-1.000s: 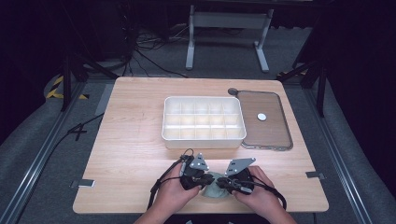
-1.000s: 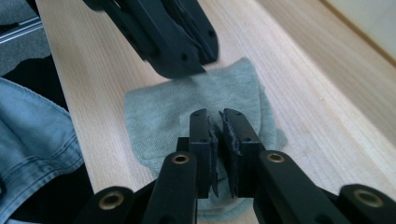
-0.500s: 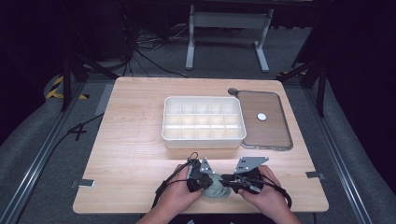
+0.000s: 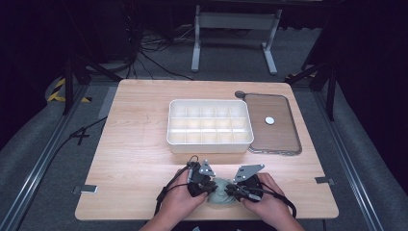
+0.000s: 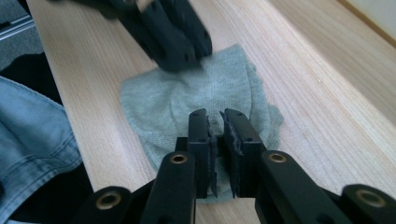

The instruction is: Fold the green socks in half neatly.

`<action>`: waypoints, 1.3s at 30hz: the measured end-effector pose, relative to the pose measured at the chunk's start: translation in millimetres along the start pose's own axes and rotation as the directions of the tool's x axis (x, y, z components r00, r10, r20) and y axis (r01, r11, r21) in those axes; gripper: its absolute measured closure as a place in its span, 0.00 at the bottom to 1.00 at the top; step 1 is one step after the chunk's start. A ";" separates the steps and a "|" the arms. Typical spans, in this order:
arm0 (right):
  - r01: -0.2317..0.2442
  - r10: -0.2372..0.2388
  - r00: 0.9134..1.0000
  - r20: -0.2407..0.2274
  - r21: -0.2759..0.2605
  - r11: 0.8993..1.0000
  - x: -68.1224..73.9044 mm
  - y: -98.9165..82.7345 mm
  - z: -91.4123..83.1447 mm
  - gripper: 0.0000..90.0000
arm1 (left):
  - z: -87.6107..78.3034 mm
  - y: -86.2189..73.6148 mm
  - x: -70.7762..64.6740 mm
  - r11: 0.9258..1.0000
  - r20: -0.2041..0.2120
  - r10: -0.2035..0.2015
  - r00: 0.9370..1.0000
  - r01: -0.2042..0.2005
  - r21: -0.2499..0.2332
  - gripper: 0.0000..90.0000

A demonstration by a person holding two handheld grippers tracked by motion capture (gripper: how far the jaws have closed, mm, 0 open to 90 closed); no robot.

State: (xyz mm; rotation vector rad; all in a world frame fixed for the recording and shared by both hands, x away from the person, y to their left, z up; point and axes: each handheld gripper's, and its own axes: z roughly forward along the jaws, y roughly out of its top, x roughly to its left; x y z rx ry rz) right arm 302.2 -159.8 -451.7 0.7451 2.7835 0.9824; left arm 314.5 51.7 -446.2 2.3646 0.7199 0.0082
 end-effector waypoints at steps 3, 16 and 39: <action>0.002 -0.002 1.000 -0.001 0.009 1.000 -0.6 0.0 1.1 0.91 | -8.7 -2.8 9.6 1.000 0.002 -0.026 1.000 0.026 0.012 0.86; 0.033 -0.033 0.999 -0.019 -0.004 0.999 -1.7 2.1 6.0 0.94 | -5.0 -14.4 17.2 0.988 0.082 0.061 0.995 -0.072 0.134 0.78; 0.031 -0.032 0.999 -0.024 -0.038 0.999 8.1 8.6 16.0 0.96 | -2.7 -5.9 0.2 0.962 0.093 0.268 0.959 -0.271 0.019 0.65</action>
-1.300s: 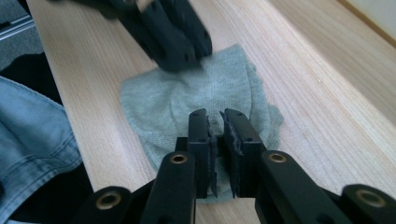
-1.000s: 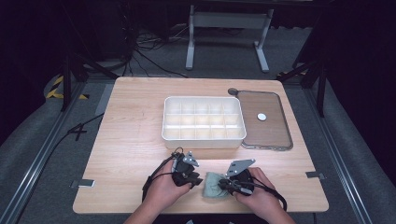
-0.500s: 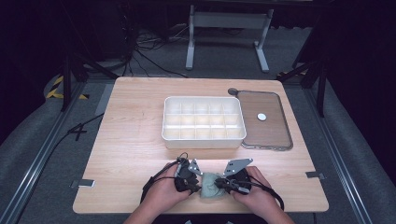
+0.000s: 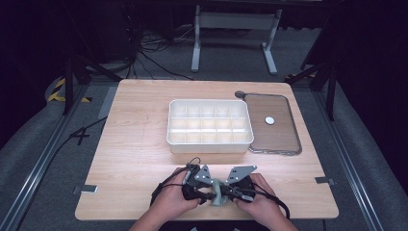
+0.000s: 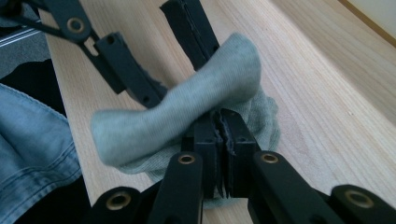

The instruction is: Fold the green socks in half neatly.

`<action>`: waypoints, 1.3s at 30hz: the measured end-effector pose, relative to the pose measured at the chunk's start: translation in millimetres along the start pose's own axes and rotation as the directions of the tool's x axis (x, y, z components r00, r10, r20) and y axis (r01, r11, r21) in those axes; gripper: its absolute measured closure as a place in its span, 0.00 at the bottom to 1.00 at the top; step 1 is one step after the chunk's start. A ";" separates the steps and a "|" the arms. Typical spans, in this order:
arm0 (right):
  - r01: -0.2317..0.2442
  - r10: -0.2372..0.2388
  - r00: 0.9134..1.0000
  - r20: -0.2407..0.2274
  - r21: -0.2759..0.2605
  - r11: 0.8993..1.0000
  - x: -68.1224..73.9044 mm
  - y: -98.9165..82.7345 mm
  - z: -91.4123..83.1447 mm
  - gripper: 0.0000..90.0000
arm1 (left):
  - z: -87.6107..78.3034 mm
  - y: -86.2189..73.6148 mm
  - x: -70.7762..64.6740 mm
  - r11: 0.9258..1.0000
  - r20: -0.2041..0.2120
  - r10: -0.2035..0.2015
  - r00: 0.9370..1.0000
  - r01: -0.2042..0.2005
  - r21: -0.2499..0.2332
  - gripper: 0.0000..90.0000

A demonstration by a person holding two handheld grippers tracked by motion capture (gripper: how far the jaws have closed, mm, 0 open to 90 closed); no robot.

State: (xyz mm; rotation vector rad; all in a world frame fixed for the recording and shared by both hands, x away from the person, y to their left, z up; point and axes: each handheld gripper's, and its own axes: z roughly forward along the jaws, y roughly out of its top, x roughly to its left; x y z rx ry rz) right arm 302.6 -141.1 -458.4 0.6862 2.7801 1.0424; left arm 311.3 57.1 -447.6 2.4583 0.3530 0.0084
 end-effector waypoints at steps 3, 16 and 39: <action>-0.002 0.002 1.000 0.001 -0.005 1.000 0.8 0.1 1.0 0.96 | 0.5 2.5 -1.8 1.000 -0.005 0.003 1.000 -0.003 0.008 0.64; -0.058 0.057 0.998 -0.022 -0.058 0.997 -15.2 0.8 -32.4 0.85 | 0.5 1.4 -2.5 0.999 -0.010 -0.041 0.999 0.041 -0.007 0.64; -0.003 0.009 0.997 -0.071 0.082 0.997 -4.6 -7.4 -11.5 0.95 | 7.0 4.9 -1.6 0.999 0.024 -0.002 1.000 0.003 -0.051 0.63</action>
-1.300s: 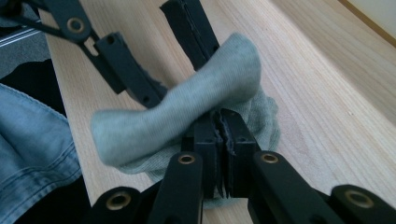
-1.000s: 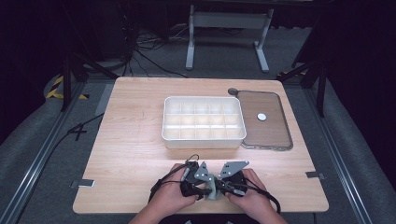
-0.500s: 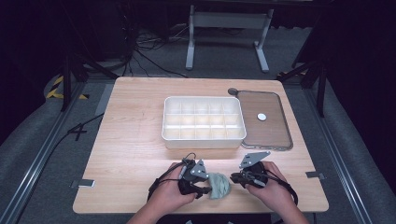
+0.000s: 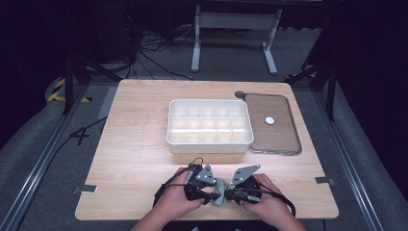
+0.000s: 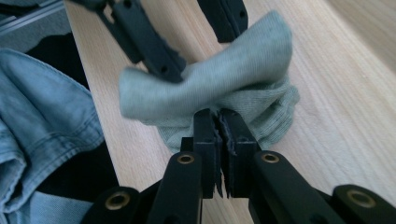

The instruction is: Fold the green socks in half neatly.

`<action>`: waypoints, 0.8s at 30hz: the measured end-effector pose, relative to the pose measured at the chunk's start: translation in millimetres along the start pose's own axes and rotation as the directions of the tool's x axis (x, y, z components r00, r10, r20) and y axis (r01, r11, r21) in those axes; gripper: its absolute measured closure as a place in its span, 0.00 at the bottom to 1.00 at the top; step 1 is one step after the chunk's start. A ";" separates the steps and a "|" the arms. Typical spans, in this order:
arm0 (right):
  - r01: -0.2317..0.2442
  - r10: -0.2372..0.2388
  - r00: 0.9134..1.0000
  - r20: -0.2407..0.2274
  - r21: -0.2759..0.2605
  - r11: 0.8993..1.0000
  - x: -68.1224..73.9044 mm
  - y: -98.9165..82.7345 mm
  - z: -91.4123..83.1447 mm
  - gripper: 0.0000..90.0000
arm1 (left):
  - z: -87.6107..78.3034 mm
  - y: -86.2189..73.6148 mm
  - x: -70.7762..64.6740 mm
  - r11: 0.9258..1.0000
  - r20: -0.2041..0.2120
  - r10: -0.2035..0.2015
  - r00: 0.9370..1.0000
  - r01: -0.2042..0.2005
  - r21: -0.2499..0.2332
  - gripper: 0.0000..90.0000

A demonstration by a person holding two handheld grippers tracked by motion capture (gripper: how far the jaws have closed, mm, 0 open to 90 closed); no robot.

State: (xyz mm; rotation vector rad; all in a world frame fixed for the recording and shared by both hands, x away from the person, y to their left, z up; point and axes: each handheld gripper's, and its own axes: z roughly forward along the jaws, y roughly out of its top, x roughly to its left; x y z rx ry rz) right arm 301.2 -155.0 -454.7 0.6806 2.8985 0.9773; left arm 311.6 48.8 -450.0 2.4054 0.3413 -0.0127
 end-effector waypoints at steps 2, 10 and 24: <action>-0.007 0.007 1.000 -0.009 0.002 1.000 -0.6 -0.1 -0.2 0.95 | 0.8 0.7 -1.2 1.000 0.000 0.006 1.000 -0.006 -0.002 0.62; -0.008 0.008 1.000 -0.010 0.007 1.000 -1.9 0.0 1.0 0.95 | 5.0 4.6 -2.0 0.999 -0.001 0.044 0.999 -0.044 0.002 0.60; -0.042 0.040 0.998 -0.055 -0.025 0.999 -11.3 -8.7 0.7 0.94 | 16.6 17.7 -11.7 0.998 -0.028 0.050 0.998 -0.049 0.034 0.57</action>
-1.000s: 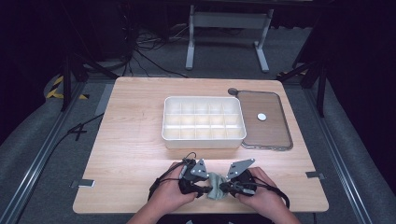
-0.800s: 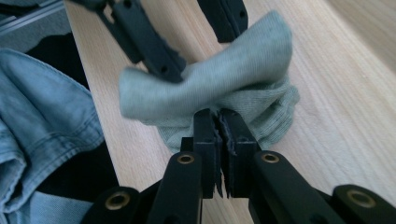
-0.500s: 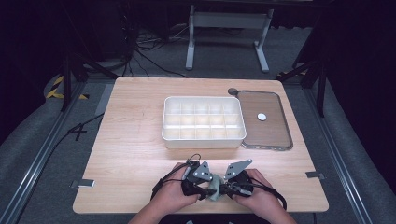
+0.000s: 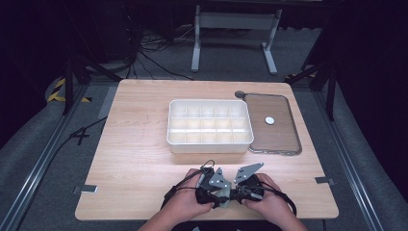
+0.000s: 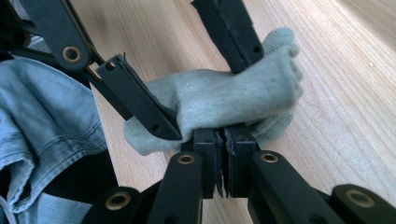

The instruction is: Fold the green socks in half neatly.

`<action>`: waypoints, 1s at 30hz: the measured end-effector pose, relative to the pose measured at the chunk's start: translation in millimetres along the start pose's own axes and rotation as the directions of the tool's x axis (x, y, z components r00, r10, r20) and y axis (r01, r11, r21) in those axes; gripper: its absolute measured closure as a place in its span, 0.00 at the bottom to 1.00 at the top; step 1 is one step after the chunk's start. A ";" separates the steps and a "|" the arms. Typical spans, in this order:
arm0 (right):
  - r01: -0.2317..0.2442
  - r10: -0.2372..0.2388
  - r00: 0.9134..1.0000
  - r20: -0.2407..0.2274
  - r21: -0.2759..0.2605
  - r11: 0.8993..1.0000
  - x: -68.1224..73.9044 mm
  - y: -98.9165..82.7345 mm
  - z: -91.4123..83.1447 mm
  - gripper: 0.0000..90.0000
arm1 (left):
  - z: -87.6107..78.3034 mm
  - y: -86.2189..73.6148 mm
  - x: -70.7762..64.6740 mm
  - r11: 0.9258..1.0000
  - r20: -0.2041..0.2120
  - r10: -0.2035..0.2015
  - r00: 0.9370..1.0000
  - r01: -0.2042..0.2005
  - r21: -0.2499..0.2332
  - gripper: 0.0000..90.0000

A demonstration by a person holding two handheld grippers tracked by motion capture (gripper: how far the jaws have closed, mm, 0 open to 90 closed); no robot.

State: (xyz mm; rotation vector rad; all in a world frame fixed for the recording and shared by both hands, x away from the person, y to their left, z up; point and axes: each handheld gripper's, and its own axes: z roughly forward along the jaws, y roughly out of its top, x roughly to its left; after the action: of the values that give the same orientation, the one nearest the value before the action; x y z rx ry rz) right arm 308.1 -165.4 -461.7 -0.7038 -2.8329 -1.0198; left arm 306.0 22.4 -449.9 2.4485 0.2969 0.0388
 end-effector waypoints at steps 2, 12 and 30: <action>-0.009 0.009 1.000 0.004 0.013 1.000 -1.5 -1.2 -4.8 0.90 | 1.5 0.9 -0.9 1.000 0.001 -0.015 1.000 0.015 0.009 0.57; -0.100 0.108 0.989 0.100 -0.089 0.991 0.0 -0.5 -48.2 0.77 | 5.2 9.0 -3.5 0.999 -0.015 -0.019 1.000 0.020 0.037 0.59; -0.179 0.193 0.966 0.170 -0.095 0.979 -0.1 -4.1 -17.2 0.59 | 1.7 1.8 -4.7 0.998 -0.018 -0.056 0.998 0.056 0.014 0.60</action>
State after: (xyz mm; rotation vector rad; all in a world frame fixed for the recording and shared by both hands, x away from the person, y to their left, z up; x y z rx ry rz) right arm 304.5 -178.8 -450.7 -1.0992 -2.8143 -1.0938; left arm 302.0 18.9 -449.9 2.4540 0.3749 0.0341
